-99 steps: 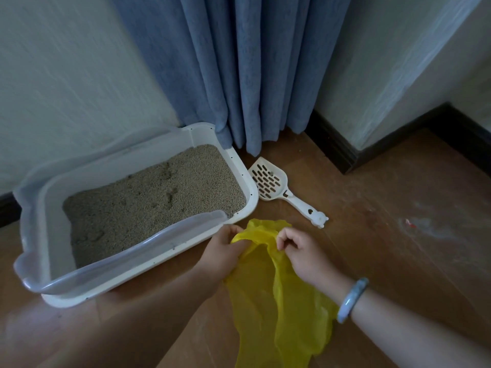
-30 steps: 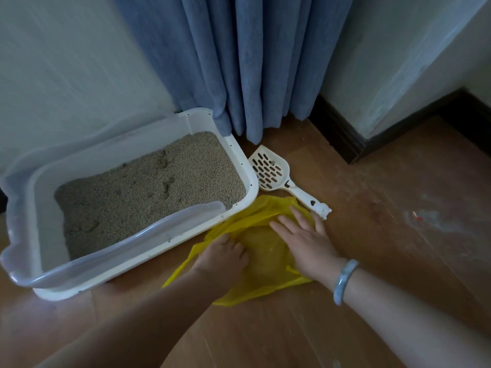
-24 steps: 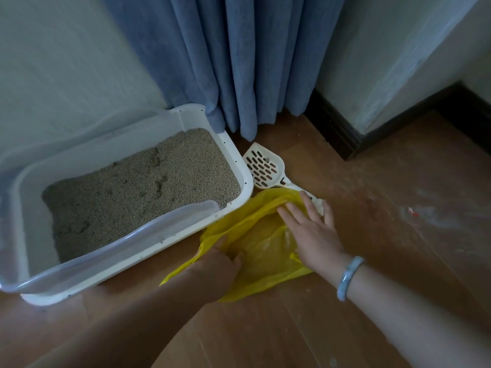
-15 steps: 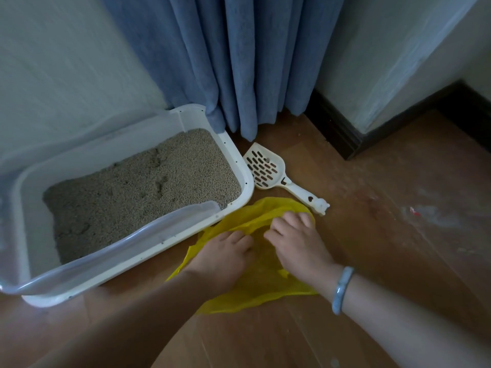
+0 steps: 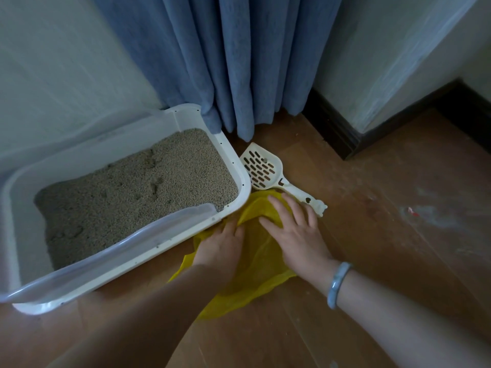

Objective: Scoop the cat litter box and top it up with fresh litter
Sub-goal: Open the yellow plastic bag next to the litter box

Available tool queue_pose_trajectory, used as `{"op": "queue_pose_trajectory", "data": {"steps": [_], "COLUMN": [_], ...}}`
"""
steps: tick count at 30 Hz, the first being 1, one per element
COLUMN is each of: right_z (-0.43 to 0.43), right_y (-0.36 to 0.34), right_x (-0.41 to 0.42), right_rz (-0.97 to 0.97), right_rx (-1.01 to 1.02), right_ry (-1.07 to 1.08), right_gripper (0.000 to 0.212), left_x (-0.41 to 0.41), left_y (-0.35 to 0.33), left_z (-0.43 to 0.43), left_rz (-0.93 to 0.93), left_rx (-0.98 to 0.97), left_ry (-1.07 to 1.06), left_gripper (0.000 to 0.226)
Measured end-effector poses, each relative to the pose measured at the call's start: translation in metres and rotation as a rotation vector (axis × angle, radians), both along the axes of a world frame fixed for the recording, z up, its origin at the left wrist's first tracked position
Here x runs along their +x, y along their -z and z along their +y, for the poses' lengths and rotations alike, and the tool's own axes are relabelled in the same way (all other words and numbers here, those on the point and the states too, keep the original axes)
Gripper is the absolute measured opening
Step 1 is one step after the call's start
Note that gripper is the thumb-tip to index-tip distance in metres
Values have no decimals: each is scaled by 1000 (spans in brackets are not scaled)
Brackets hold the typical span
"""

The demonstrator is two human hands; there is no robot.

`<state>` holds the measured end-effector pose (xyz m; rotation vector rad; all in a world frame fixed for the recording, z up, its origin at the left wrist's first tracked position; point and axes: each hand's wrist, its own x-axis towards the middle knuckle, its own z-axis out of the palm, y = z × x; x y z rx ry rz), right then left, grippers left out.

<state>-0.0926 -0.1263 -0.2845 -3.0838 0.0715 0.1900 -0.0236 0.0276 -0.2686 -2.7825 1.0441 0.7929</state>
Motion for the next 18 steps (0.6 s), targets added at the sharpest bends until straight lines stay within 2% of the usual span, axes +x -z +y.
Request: {"op": "queue_pose_trajectory", "data": {"steps": [2,5,8,10,12,15,18], "right_z": [-2,-7,-8,-7,-6,-6,-8], "right_y": [-2,-4,-4,-2,3,6,3], "right_x": [1,3,2,0,-1,-2,-2], "right_rz": [9,23,57,85,81,28,-49], "right_rx": [2,23,52,92,143,188,230], "right_ry": [-10,-46,-63,-57,-51,-70,-93], "right_gripper": [69,57,44,45,49,49,50], "left_x": [3,8,6,4,5,7,8], "left_y": [4,6,1,-1,1,9,14], "left_z": [3,8,10,10,12,18,22], "left_rz": [104,309,474,570,598,523,484], "left_rx": [-45,-285,-518,-609,-619,-558,-602], "left_ry": [-46,-179,-411,-535,-540,-460,-457], "left_gripper": [64,70,54,37,31,41,46]}}
